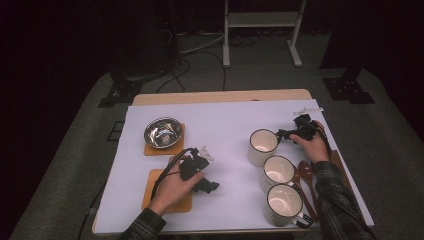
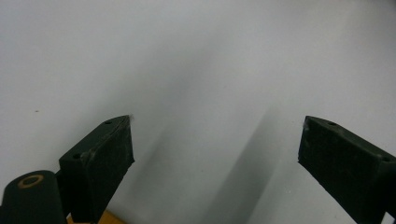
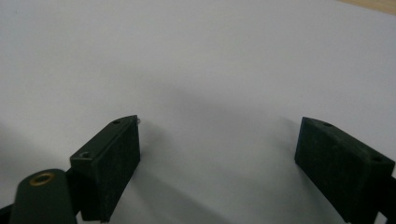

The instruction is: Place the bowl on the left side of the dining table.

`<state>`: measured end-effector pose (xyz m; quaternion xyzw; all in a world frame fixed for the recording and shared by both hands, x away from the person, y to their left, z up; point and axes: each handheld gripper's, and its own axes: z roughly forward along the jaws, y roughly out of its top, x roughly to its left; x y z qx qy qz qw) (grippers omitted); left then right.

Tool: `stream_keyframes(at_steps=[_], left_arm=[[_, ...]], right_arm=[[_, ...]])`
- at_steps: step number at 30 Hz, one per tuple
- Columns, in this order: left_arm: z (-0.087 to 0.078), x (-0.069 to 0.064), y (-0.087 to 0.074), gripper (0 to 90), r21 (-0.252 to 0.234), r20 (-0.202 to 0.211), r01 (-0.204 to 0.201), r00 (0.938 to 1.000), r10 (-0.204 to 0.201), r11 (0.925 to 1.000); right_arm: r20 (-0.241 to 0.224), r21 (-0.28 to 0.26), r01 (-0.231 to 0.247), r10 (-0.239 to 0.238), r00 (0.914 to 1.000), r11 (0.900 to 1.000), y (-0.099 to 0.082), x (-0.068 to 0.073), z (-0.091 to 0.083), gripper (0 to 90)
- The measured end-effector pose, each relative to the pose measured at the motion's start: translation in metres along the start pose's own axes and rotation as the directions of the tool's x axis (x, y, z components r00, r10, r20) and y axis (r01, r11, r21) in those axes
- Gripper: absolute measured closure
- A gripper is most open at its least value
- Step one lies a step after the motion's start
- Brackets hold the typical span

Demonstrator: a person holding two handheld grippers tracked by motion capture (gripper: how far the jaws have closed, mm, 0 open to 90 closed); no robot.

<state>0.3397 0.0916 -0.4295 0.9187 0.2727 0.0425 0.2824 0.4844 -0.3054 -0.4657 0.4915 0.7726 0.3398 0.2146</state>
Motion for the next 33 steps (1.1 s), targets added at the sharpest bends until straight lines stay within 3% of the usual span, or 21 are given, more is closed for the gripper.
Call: stream_keyframes(at_steps=[15,19,25,33], left_arm=[[0.013,-0.012,-0.005,9.2,0.013,0.002,-0.054,0.9986,0.054,0.9985],[0.014,-0.015,-0.007,7.7,0.017,-0.017,-0.081,0.9966,0.081,0.9966],[0.017,-0.019,-0.010,5.8,0.003,-0.038,-0.106,0.9936,0.106,0.9944],[0.018,-0.019,-0.013,2.7,-0.021,-0.037,-0.115,0.9927,0.115,0.9931]], right_arm=[[0.000,0.000,0.001,-0.001,1.0000,1.0000,0.000,0.000,0.000,12.8],[0.000,0.000,0.001,-0.001,1.0000,1.0000,0.000,0.000,0.000,12.7],[0.001,0.000,0.001,-0.001,1.0000,1.0000,0.000,0.000,0.000,12.7],[0.001,0.002,0.002,-0.002,1.0000,1.0000,0.000,0.000,0.000,12.8]])
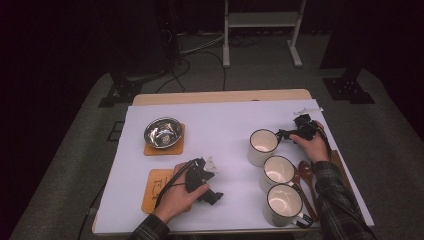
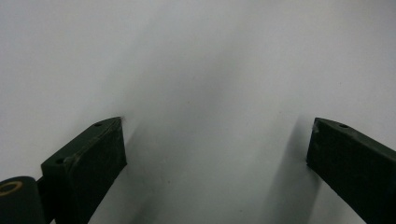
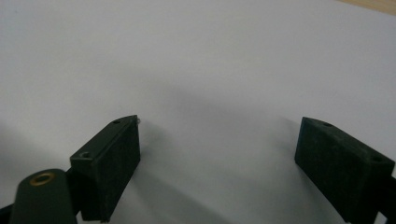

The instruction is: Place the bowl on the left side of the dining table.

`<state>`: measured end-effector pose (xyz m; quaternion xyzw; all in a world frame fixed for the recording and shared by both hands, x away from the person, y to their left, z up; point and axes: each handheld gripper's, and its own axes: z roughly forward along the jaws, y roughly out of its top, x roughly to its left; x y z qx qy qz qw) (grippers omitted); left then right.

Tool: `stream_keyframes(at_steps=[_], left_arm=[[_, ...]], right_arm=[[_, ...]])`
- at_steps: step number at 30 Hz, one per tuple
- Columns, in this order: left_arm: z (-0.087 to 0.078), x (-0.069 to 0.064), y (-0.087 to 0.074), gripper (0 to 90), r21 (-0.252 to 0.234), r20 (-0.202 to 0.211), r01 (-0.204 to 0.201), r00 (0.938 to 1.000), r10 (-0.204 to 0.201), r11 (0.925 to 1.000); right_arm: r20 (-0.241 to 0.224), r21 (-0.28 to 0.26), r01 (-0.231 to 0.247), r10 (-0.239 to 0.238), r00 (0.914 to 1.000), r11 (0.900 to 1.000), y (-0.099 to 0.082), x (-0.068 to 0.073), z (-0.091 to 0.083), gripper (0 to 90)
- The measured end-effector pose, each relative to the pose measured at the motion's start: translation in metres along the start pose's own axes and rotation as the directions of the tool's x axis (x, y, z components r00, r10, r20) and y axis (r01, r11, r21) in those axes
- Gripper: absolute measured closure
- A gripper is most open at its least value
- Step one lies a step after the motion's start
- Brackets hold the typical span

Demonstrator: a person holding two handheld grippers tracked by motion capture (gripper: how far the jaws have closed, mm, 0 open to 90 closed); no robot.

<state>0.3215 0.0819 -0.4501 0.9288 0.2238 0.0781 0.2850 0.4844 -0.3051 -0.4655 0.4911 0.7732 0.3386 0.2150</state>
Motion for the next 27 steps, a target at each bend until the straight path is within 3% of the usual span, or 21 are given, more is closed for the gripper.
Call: stream_keyframes(at_steps=[8,17,27], left_arm=[[0.000,0.000,-0.006,2.0,-0.044,0.001,0.001,1.0000,-0.001,0.9991],[0.000,-0.001,-0.007,1.9,-0.049,-0.001,0.002,1.0000,-0.002,0.9988],[0.000,-0.001,-0.005,1.8,-0.034,-0.004,0.007,1.0000,-0.007,0.9994]], right_arm=[[-0.001,0.004,0.000,0.000,1.0000,1.0000,0.001,0.000,0.000,12.9],[0.009,0.025,0.011,-0.011,0.9999,0.9996,0.006,0.002,-0.003,13.8],[0.023,0.010,0.014,-0.014,0.9996,0.9999,0.013,0.003,-0.023,14.0]])
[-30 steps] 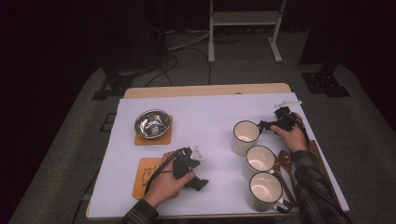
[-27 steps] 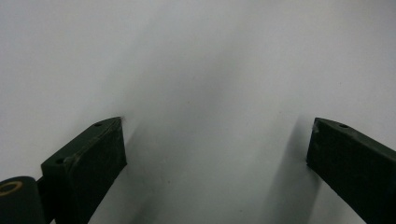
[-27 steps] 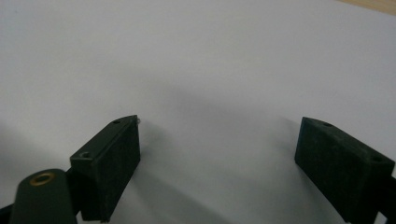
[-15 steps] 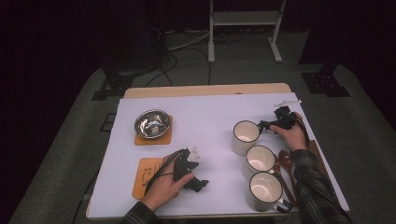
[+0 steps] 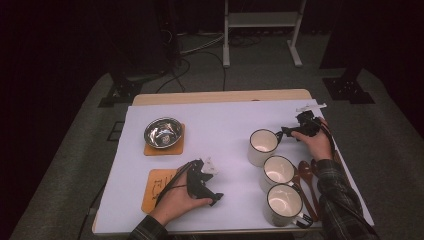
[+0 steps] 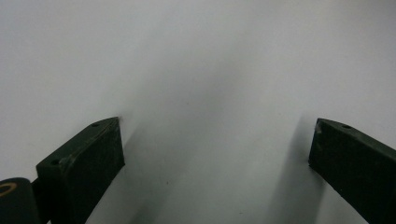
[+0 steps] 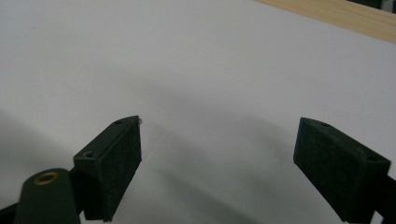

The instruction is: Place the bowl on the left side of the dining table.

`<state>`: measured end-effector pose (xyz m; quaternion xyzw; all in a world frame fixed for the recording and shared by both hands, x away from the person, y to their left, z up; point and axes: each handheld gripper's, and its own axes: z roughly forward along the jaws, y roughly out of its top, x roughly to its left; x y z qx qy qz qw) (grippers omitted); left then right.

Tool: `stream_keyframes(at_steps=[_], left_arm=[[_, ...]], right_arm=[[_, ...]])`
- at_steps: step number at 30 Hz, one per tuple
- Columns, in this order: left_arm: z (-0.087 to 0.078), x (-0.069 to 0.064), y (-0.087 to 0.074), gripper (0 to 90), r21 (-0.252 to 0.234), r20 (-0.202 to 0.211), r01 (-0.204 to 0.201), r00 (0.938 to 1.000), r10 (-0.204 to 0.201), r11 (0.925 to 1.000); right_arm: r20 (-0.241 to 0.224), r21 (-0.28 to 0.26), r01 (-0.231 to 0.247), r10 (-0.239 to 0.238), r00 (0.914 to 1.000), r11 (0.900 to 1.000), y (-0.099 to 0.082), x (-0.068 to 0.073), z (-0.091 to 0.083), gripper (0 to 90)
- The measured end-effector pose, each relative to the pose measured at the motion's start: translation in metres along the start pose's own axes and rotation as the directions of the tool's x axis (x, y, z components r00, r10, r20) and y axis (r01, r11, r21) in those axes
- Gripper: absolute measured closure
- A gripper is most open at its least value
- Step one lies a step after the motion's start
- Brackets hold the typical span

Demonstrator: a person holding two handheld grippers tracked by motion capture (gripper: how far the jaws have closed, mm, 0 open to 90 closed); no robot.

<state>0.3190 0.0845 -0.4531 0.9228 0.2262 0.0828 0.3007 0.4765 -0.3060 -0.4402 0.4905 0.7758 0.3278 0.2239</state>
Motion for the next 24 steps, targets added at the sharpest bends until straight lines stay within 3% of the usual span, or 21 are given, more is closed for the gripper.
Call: stream_keyframes(at_steps=[5,24], left_arm=[[0.000,0.000,0.001,1.8,0.010,0.000,0.002,1.0000,-0.002,0.9999],[0.000,0.000,0.003,1.8,0.022,-0.001,0.006,1.0000,-0.006,0.9997]], right_arm=[[0.013,0.007,0.014,-0.014,0.9998,0.9999,0.001,0.002,-0.011,14.0],[0.012,-0.018,-0.029,0.029,0.9995,0.9994,-0.021,-0.003,-0.057,14.5]])
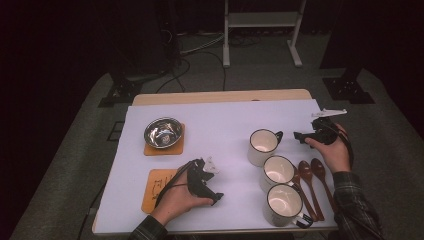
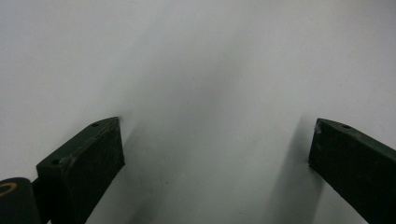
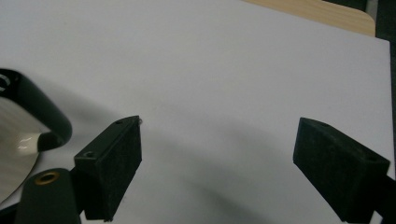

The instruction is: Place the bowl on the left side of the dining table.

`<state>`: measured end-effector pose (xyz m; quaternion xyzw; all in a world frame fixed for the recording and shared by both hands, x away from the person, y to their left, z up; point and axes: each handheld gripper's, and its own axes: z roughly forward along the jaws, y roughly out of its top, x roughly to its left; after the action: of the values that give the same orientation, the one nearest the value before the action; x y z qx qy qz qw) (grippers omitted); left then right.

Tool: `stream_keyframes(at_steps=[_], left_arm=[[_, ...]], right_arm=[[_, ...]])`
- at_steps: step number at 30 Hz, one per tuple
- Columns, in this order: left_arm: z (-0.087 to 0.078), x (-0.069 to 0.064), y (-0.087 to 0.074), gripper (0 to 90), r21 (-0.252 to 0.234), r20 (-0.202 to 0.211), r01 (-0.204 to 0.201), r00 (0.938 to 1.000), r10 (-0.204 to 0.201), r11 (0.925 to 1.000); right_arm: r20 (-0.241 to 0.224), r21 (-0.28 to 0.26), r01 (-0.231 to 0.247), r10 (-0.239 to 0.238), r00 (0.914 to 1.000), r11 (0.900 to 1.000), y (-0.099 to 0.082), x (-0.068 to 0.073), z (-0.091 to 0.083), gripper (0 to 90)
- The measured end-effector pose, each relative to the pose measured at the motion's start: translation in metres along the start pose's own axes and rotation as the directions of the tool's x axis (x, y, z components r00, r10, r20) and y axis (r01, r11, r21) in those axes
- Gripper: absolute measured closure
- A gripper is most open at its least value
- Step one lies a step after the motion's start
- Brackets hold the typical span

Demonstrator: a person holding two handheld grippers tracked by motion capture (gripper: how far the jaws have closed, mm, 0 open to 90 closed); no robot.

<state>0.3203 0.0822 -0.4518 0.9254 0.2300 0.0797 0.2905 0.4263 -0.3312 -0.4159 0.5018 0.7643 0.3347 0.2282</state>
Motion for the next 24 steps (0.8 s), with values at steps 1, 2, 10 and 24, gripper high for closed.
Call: stream_keyframes(at_steps=[1,2,10,24], left_arm=[[0.000,0.000,0.000,1.8,-0.003,0.000,0.001,1.0000,-0.001,1.0000],[0.000,0.000,-0.001,1.8,-0.007,0.001,0.001,1.0000,-0.001,1.0000],[0.000,0.000,-0.004,1.8,-0.030,0.004,0.001,1.0000,-0.001,0.9995],[0.000,0.000,-0.004,1.8,-0.030,0.002,-0.001,1.0000,0.001,0.9996]], right_arm=[[-0.002,0.004,0.001,-0.001,1.0000,1.0000,-0.002,0.001,-0.003,15.5],[-0.003,0.004,0.002,-0.002,1.0000,1.0000,-0.003,0.001,-0.005,16.9],[-0.017,0.002,0.008,-0.008,0.9998,1.0000,-0.013,0.008,-0.021,17.8],[-0.042,0.009,0.003,-0.002,0.9991,1.0000,-0.036,0.018,-0.046,24.6]])
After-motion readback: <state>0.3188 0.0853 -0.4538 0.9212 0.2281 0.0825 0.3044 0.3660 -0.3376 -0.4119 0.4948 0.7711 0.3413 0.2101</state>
